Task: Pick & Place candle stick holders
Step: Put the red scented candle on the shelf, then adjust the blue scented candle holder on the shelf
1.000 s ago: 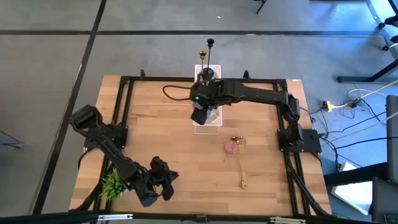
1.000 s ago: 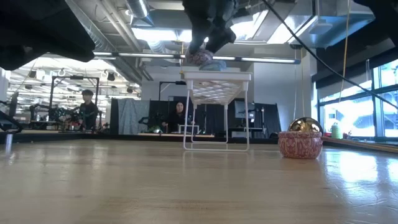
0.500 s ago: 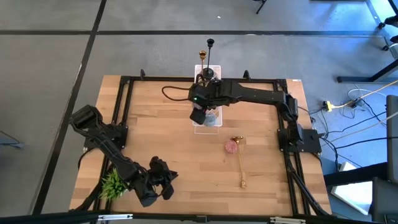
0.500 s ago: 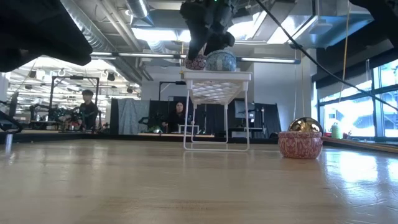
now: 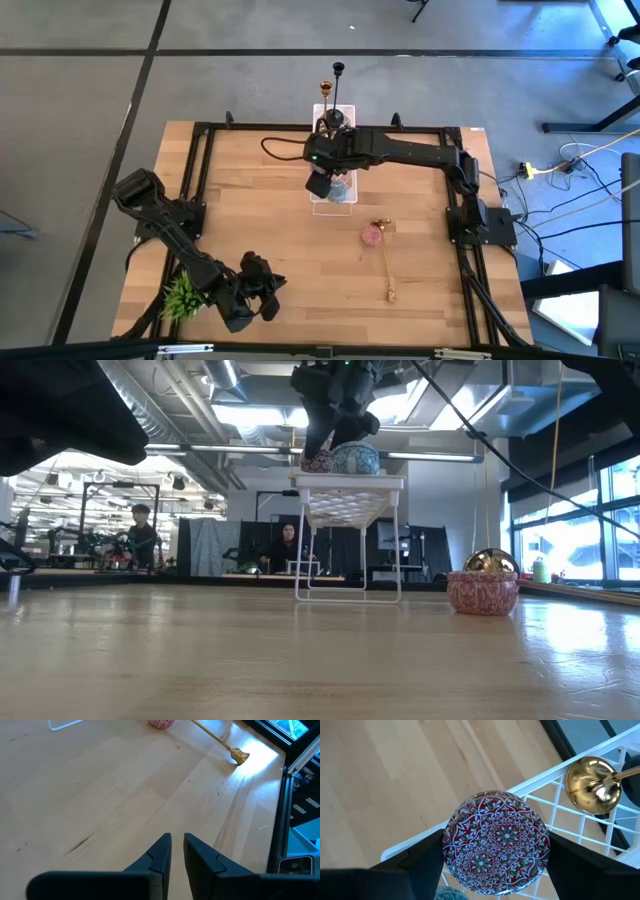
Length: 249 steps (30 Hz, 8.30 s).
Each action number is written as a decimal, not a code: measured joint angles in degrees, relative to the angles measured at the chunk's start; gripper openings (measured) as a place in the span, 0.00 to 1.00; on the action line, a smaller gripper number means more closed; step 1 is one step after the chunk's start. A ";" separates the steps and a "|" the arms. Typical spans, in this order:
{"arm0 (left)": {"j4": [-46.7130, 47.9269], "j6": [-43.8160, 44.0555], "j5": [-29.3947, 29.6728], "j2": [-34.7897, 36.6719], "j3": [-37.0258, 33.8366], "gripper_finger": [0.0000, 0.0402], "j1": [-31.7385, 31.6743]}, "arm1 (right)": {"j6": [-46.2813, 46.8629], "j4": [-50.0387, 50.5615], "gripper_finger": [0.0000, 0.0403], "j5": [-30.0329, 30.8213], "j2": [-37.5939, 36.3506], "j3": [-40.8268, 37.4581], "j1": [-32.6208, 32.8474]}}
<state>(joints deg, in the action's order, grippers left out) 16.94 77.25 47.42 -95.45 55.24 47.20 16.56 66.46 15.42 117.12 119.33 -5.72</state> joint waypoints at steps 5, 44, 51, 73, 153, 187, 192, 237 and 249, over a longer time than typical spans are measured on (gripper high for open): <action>0.01 0.00 -0.02 0.01 0.00 0.11 0.00 | 0.17 0.21 0.73 0.00 0.00 0.00 0.00; 0.01 -0.45 -0.02 0.01 0.00 0.11 0.00 | 0.05 2.23 0.79 -1.51 0.00 0.02 -2.97; 0.02 -0.49 0.00 0.01 0.00 0.11 0.00 | 0.89 2.33 0.79 -2.16 0.00 0.02 -2.95; 0.01 -0.52 0.00 0.01 0.00 0.11 0.00 | 0.09 2.29 0.79 -2.10 -0.02 0.02 -2.95; 0.01 -0.46 -0.17 0.01 0.00 0.11 0.00 | -8.56 -1.46 0.90 -5.40 -0.04 0.04 -2.80; -0.21 -2.28 -0.34 0.01 0.02 0.11 -0.24 | 2.81 17.77 0.52 -7.59 -7.39 -0.42 8.86; -0.25 -3.88 -0.78 0.01 0.00 0.11 -0.92 | 3.84 16.82 0.14 -5.11 -7.46 -0.39 9.25; 1.34 -2.95 -0.59 0.01 0.02 0.11 -0.15 | 7.66 10.34 0.00 -9.59 -7.43 -7.93 5.71; 1.32 -2.47 -0.37 0.01 0.02 0.11 -0.15 | 7.69 9.40 0.00 -7.52 -7.43 -7.93 5.75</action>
<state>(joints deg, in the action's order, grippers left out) 18.26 74.79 47.05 -95.44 55.27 47.05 24.25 75.87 7.90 109.69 111.39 0.03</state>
